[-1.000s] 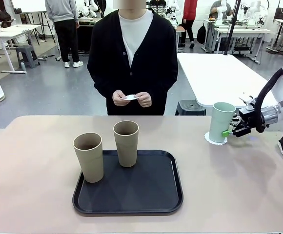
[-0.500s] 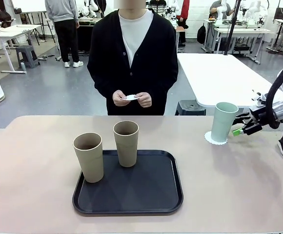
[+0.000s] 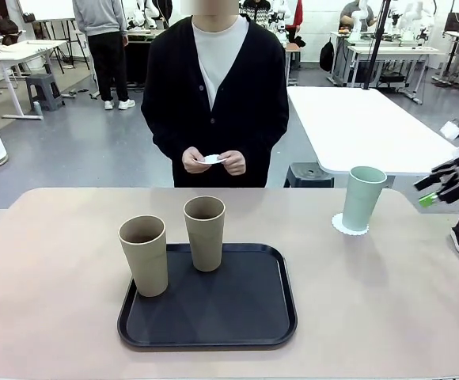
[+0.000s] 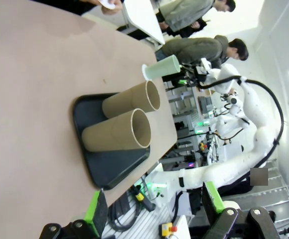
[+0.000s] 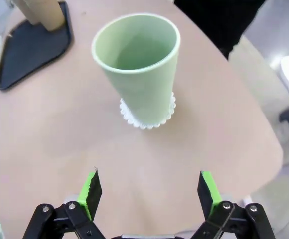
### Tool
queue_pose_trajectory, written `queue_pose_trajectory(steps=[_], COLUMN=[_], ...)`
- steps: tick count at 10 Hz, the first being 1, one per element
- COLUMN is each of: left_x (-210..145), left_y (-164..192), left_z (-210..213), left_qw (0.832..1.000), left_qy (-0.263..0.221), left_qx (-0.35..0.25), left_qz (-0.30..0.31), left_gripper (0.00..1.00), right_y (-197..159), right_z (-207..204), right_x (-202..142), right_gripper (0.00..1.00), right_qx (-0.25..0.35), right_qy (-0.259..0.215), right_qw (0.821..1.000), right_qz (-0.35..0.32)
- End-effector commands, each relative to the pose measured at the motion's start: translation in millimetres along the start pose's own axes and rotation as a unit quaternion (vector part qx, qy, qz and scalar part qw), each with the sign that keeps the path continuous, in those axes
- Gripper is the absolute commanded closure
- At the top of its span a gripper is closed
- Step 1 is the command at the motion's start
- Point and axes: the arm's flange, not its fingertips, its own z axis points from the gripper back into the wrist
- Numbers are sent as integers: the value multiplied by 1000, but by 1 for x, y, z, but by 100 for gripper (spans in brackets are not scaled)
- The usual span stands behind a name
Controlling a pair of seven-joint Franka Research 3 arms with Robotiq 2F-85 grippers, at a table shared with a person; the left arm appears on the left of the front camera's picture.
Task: Place coasters on the table and set cups on them.
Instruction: Pick up one Reusable plastic cup and place it on a coaster set by the human, then take one Reusable plastic cup from the Flat Tray and place it on a coaster set by the human.
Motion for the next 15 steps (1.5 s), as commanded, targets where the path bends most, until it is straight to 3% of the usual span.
queue_pose_trajectory(steps=[1,3,7,8,10,11,15], left_x=[1,1,1,1,1,1,1], left_y=[-1,-1,-1,-1,-1,-1,-1], left_z=[-1,-1,-1,-1,-1,-1,-1], left_qw=[1000,1000,1000,1000,1000,1000,1000], left_qy=[-4,-4,-4,-4,-4,-4,-4], left_qx=[-4,-4,-4,-4,-4,-4,-4], left_qz=[0,0,0,0,0,0,0], left_gripper=[0,0,0,0,0,0,0], right_y=[58,123,225,238,226,242,242], right_z=[15,23,21,21,15,26,26], right_x=[39,95,173,182,189,192,192], right_gripper=[0,0,0,0,0,0,0], right_qx=[-35,-94,-186,-198,-212,-203,-203], right_qy=[92,161,198,207,223,193,193], right_qw=[994,977,953,947,939,949,949], right_qz=[-45,-102,-137,-146,-152,-142,-142])
